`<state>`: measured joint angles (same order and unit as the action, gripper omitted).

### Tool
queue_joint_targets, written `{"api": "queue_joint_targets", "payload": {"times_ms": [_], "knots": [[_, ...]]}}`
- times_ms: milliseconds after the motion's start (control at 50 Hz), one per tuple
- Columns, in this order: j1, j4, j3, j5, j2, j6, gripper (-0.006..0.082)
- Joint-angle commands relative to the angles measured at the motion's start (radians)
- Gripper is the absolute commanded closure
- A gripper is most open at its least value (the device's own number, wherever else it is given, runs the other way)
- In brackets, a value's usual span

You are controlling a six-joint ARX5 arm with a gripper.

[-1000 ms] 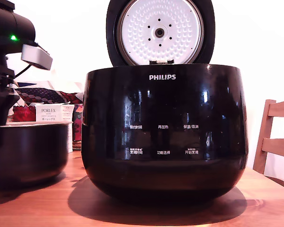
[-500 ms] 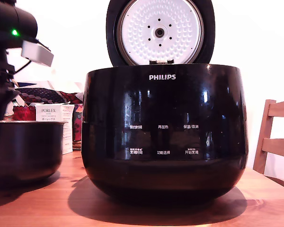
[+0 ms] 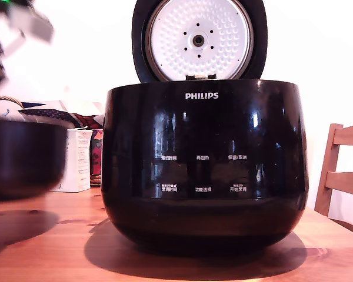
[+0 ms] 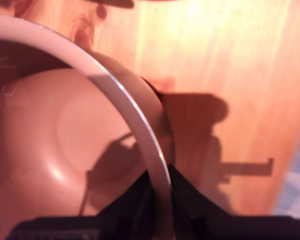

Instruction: Pick up the metallic pot next to the rice cooker

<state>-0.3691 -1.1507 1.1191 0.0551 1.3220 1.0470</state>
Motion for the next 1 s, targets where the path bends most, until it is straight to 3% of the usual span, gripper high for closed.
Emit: {"api": "queue_joint_targets", "payload": {"times_ms": [0,320,560,980], "knots": [[-0.012,-0.022,0.029,0.006,-0.035,-0.016,0.0791],[-0.056,-0.208,0.159,0.003,-0.095,-0.125,0.0791],[-0.099,-0.211,0.293,-0.037,-0.106,-0.258,0.0791],[-0.130,-0.213,0.335,-0.036,-0.106,-0.262,0.0791]]}}
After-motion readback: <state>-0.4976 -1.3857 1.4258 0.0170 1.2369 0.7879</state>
